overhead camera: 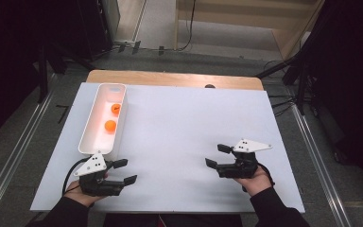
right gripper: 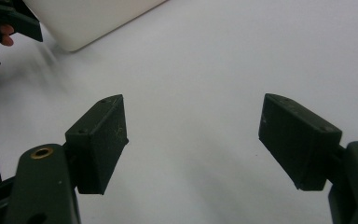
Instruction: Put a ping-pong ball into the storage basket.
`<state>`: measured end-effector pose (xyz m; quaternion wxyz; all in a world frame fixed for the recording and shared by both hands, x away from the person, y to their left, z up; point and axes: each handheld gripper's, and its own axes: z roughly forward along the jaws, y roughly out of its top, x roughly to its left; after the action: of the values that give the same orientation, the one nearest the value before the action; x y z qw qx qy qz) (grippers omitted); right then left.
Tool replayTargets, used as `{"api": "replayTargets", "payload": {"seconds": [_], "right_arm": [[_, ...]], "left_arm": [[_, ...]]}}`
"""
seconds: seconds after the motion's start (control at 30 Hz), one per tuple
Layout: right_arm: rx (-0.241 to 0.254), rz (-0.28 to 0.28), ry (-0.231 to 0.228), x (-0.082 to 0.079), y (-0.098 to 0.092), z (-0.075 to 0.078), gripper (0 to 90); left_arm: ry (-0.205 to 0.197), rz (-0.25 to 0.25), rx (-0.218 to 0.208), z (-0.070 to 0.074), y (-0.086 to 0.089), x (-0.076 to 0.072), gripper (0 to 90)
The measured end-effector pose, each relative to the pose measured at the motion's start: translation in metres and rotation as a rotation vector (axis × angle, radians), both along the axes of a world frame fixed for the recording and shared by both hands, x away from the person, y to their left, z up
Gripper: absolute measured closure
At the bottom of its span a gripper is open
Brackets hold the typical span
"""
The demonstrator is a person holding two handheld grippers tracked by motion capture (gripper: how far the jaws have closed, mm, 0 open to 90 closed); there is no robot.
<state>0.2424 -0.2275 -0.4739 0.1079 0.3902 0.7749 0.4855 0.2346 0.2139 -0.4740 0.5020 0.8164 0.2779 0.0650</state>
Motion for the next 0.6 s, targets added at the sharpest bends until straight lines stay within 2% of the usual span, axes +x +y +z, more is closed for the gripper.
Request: {"api": "replayTargets", "payload": {"seconds": [0.2, 0.3, 0.6], "right_arm": [[-0.006, -0.012, -0.005, -0.006, -0.005, -0.003, 22.0], [-0.005, -0.024, 0.008, -0.01, -0.008, -0.004, 21.9], [-0.015, -0.032, -0.003, -0.019, -0.014, -0.008, 22.0]], "left_arm": [[0.0, -0.001, 0.001, 0.0, 0.0, 0.0, 31.4], [0.0, 0.0, 0.002, 0.0, 0.0, 0.0, 31.4], [0.0, 0.002, 0.0, 0.0, -0.001, 0.0, 31.4]]}}
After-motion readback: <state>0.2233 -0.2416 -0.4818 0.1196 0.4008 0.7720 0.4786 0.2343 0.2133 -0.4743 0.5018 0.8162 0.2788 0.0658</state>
